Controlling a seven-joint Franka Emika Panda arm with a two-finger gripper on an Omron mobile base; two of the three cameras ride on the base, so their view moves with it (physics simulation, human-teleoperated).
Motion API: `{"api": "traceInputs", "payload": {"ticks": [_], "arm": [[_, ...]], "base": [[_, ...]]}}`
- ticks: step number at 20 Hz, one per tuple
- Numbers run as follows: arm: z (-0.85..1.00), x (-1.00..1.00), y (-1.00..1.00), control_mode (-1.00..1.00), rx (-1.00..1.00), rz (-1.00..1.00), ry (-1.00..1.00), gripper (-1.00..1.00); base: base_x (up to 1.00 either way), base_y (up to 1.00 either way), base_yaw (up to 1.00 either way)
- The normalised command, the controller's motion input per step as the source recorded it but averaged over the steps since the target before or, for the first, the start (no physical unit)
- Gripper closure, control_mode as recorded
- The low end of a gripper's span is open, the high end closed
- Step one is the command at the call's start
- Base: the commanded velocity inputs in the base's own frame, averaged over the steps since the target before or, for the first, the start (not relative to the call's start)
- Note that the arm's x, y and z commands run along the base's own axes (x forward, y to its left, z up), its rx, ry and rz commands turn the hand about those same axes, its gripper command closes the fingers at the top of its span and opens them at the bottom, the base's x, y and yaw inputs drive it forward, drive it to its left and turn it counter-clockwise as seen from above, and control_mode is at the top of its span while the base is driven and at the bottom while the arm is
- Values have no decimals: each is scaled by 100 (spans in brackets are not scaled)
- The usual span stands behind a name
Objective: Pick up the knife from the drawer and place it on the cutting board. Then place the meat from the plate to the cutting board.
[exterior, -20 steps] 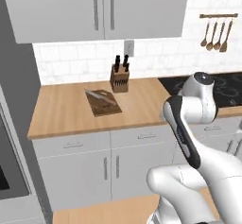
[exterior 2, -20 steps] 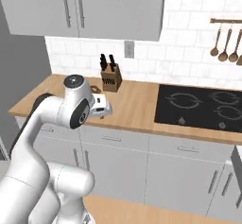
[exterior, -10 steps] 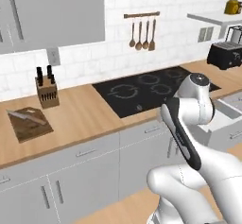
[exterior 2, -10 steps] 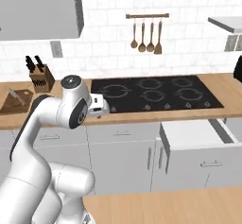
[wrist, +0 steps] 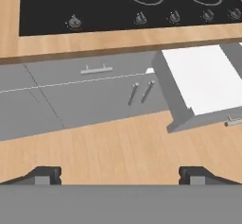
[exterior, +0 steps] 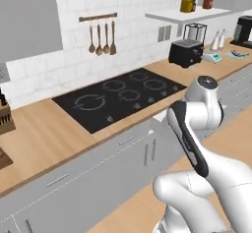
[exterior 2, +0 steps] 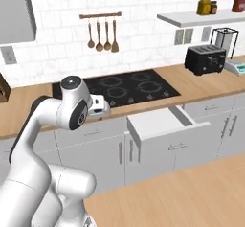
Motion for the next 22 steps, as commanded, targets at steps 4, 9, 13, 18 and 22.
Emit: {"api": "traceInputs", "payload": {"ticks": [4, 9, 13, 18, 22], "arm": [[0, 0, 0, 100, 0, 0, 0, -100], [0, 0, 0, 100, 0, 0, 0, -100], [0, 0, 0, 100, 0, 0, 0, -100], [0, 0, 0, 100, 0, 0, 0, -100], [0, 0, 0, 100, 0, 0, 0, -100]], "base": [[73, -73, -34], [94, -97, -19], [100, -100, -6], [99, -100, -3], [100, -100, 0]]}}
